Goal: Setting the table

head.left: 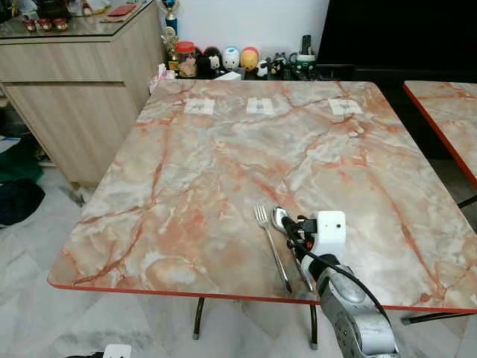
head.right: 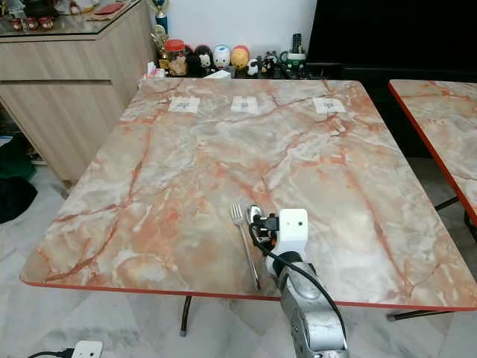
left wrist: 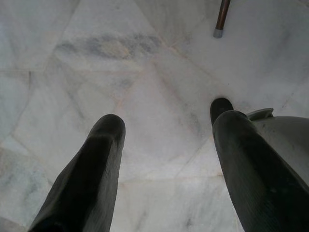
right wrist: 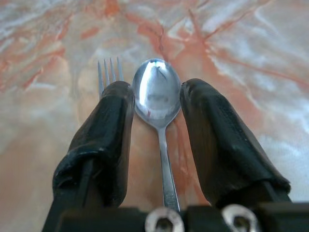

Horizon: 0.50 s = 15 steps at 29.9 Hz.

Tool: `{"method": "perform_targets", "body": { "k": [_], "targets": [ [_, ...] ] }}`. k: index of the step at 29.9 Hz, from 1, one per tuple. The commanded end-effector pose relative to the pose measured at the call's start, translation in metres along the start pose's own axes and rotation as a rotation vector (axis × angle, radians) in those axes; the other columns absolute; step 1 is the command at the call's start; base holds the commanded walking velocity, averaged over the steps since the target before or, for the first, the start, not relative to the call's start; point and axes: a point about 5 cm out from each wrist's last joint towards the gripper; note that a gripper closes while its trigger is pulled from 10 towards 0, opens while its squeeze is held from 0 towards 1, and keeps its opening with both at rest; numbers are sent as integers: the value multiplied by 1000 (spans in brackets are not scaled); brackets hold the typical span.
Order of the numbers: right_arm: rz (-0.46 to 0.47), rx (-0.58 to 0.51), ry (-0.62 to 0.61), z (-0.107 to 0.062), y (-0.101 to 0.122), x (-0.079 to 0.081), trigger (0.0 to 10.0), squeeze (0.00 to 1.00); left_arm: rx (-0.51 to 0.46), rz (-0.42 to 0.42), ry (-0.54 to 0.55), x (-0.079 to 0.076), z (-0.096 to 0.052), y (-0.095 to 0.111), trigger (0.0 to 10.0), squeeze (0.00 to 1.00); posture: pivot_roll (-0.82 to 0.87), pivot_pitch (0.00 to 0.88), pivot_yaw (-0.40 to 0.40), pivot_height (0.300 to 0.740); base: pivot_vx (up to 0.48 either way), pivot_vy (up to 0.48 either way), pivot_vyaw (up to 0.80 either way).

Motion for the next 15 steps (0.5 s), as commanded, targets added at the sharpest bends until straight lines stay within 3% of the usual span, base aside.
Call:
{"method": "perform_targets", "body": {
  "k": [1, 2, 15],
  "targets": [
    [-4, -2, 1, 0, 4, 2, 10000, 153, 18, -1, -2, -2, -1, -5, 10000, 0, -79, 44, -4, 740, 0, 0, 0],
    [-11, 4, 1, 0, 4, 2, 10000, 0, 18, -1, -2, -2, -1, -5, 10000, 0, -80, 43, -4, 740, 0, 0, 0],
    [-15, 134, -50, -3, -8, -2, 10000, 0, 19, -1, -5, -2, -1, -5, 10000, 0, -82, 44, -7, 740, 0, 0, 0]
  ]
}}
Point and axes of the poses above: a point about 5 cm out from each wrist's last joint towards the gripper, its own z axis pointing out of the wrist towards the gripper, its own y axis along the axis of the wrist's last joint, x = y × z, and after that the axes turned 7 degrees about z, right-handed
